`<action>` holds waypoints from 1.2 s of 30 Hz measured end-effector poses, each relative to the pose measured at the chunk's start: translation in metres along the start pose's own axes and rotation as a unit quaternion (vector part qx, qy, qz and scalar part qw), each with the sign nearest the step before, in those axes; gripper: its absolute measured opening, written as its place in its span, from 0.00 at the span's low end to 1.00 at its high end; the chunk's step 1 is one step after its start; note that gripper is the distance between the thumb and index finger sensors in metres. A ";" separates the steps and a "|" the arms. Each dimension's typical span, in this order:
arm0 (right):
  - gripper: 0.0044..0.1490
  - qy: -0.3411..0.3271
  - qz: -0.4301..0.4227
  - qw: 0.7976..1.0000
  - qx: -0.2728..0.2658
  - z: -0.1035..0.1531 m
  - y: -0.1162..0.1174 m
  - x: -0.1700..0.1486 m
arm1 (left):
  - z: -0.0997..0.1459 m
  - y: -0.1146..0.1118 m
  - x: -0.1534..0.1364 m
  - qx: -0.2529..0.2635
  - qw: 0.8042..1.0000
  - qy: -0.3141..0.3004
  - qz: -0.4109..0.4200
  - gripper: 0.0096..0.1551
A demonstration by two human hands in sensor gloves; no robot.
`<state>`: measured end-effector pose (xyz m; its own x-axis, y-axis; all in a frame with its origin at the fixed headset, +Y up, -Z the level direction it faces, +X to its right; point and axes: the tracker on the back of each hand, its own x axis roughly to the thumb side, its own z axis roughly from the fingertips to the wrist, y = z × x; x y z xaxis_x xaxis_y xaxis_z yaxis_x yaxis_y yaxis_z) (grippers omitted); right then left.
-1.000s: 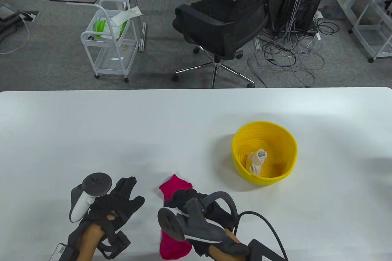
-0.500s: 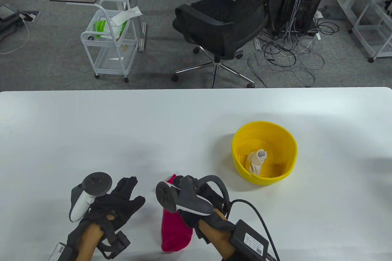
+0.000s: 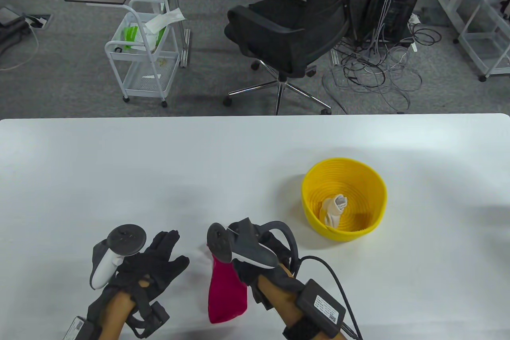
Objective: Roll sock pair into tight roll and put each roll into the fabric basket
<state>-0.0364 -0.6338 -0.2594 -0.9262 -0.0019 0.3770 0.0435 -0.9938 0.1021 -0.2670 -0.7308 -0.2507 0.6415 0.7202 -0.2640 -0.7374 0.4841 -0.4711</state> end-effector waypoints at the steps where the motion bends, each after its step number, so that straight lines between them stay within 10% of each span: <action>1: 0.24 -0.001 -0.001 1.000 -0.001 0.000 0.000 0.001 | 0.000 0.000 0.000 0.000 1.000 0.000 0.000 0.51; 36: 0.25 0.060 0.028 0.997 0.043 -0.057 0.061 0.003 | -0.001 -0.003 0.001 -0.012 1.000 0.007 -0.010 0.50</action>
<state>-0.0580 -0.7002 -0.3042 -0.9593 -0.0752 0.2722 0.1234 -0.9787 0.1643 -0.2635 -0.7322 -0.2506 0.6597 0.7032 -0.2651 -0.7187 0.4871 -0.4962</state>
